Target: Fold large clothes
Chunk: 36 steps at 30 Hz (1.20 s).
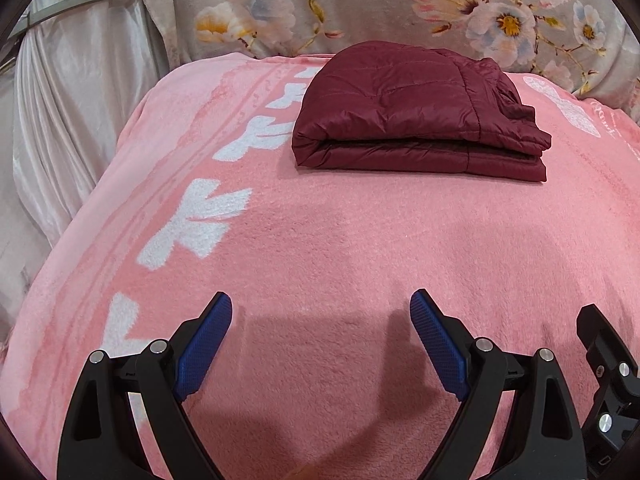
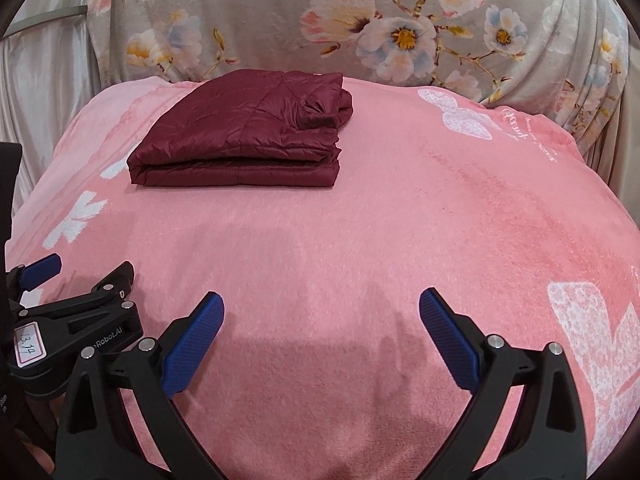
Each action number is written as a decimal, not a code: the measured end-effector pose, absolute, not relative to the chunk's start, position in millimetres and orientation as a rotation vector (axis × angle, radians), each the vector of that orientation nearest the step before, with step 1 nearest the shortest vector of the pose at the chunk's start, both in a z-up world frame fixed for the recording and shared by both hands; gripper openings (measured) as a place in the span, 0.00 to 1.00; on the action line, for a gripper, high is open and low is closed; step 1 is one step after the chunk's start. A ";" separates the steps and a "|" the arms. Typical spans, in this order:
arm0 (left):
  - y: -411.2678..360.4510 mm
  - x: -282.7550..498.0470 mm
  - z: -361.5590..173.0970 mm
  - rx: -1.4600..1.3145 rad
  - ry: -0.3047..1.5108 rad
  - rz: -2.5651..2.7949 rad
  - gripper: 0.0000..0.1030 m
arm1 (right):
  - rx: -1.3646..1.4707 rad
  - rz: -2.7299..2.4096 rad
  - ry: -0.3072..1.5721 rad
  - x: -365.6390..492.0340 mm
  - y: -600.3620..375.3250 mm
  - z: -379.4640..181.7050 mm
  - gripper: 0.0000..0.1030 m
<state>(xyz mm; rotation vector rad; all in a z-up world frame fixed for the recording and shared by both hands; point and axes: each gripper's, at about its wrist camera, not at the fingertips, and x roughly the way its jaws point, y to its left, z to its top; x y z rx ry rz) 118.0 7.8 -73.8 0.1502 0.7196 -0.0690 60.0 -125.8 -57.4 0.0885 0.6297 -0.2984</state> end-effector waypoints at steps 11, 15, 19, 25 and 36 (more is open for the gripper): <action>4.7 114.8 -72.6 0.160 0.701 -0.074 0.86 | 0.076 -0.289 0.628 58.5 -127.1 -57.0 0.93; 3.8 113.8 -72.6 0.165 0.699 -0.074 0.86 | 0.074 -0.290 0.628 58.3 -127.1 -56.8 0.93; 3.1 113.5 -72.1 0.170 0.695 -0.075 0.86 | 0.073 -0.289 0.628 58.0 -127.2 -56.7 0.93; 3.9 113.9 -71.9 0.169 0.692 -0.077 0.86 | 0.074 -0.289 0.627 58.2 -126.9 -56.7 0.93; 4.1 113.9 -72.0 0.171 0.692 -0.077 0.86 | 0.074 -0.290 0.628 58.4 -126.5 -56.6 0.93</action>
